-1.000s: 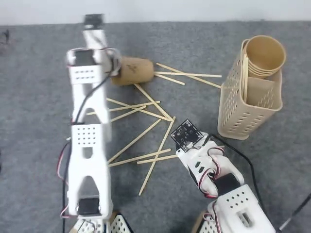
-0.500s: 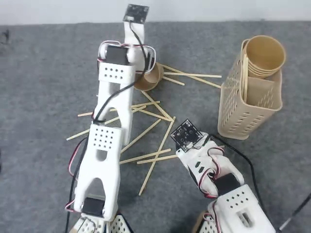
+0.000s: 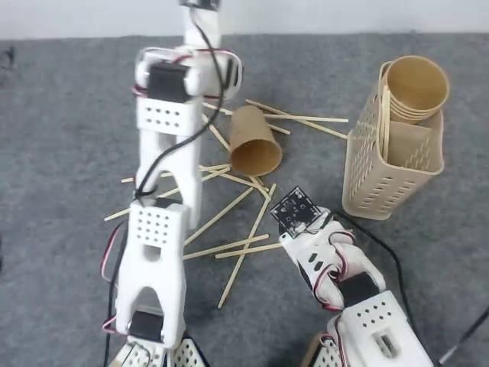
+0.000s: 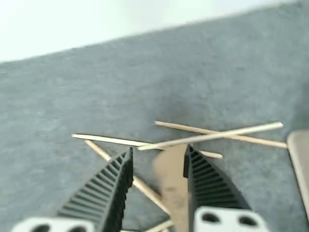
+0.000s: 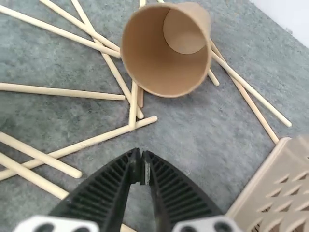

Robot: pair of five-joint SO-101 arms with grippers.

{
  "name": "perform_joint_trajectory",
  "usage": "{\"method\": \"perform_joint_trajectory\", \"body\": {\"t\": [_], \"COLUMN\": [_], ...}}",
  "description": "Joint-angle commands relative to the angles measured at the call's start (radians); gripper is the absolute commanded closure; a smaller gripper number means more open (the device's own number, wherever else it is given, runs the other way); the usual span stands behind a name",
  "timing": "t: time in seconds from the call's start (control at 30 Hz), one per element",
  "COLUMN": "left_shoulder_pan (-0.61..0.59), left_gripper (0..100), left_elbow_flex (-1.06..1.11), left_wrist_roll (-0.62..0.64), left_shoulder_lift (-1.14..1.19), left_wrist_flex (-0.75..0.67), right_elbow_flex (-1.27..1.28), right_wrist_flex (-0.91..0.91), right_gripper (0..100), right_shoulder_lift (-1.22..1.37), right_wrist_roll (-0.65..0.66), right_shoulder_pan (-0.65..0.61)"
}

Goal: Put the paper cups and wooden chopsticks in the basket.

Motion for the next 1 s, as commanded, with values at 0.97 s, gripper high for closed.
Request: {"method": "perform_joint_trajectory", "body": {"t": [0.97], "left_shoulder_pan": [-0.571], "left_gripper": [83], "left_elbow_flex": [0.004], "left_wrist_roll": [0.183], "left_shoulder_lift": [0.462], "left_wrist_flex": [0.029], "right_elbow_flex": [-0.393], "right_wrist_flex": [-0.438], "right_gripper": [78.3], "right_shoulder_lift": [0.550], "right_wrist_roll": [0.058], "right_shoulder_pan": [0.091]}}
